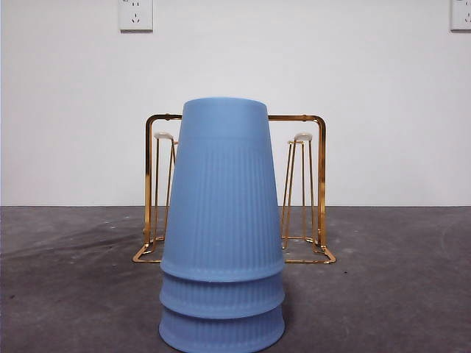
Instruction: Pick the top cup and place it on cupholder, pick up the mid cup and place it on cupholder, last pick the bottom cup and place it on cupholder.
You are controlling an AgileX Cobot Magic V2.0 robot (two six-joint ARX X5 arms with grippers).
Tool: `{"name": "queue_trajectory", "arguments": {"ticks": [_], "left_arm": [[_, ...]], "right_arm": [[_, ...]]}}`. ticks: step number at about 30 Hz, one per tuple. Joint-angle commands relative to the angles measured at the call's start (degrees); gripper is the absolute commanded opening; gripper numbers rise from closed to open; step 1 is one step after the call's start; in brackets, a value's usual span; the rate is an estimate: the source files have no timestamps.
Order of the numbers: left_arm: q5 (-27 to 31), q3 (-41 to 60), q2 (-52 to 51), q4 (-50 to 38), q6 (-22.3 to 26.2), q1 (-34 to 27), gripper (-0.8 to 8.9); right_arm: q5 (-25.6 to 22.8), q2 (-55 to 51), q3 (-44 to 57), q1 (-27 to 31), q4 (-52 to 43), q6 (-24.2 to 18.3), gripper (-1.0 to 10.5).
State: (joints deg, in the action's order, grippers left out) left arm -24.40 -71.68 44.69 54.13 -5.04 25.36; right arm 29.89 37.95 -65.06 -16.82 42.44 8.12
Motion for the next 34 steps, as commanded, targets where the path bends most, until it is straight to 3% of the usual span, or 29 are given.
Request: {"name": "queue_trajectory", "arguments": {"ticks": [1,7,11,16,19,21,28,32,34], "left_arm": [[-2.10,-1.57,0.92,2.12,3.34,0.66,0.10],[-2.86,-1.55,0.94,1.97,3.34,0.66,0.12],[-2.84,-1.55,0.94,1.57,3.32,0.63,1.32],[-2.84,-1.55,0.94,1.53,3.32,0.63,4.57],[-2.84,-1.55,0.94,1.51,3.19,0.63,5.57],[-2.84,-1.55,0.94,1.36,3.06,0.63,5.67],[-2.86,-1.55,0.87,0.31,3.06,0.63,5.62],[-2.91,-1.55,0.52,0.48,3.08,0.66,5.62],[-2.91,-1.55,0.15,0.66,3.08,0.66,5.62]], "right_arm": [[0.15,0.83,-1.42,-1.46,1.62,-2.84,0.1],[0.11,0.87,-1.38,-1.97,3.45,-2.73,0.1],[0.09,0.87,-1.38,-1.97,3.48,-2.75,0.5],[0.09,0.94,-1.38,-1.97,3.50,-2.45,4.0],[0.11,0.94,-1.38,-1.97,3.54,-1.64,5.6],[0.15,0.94,-1.38,-1.99,3.52,-0.76,6.2],[3.87,5.57,-2.99,-3.65,3.69,-0.63,6.2],[2.84,11.69,-6.64,-8.55,5.53,-1.20,6.2],[0.02,15.76,-9.18,-12.09,7.96,-1.66,6.2]]}}
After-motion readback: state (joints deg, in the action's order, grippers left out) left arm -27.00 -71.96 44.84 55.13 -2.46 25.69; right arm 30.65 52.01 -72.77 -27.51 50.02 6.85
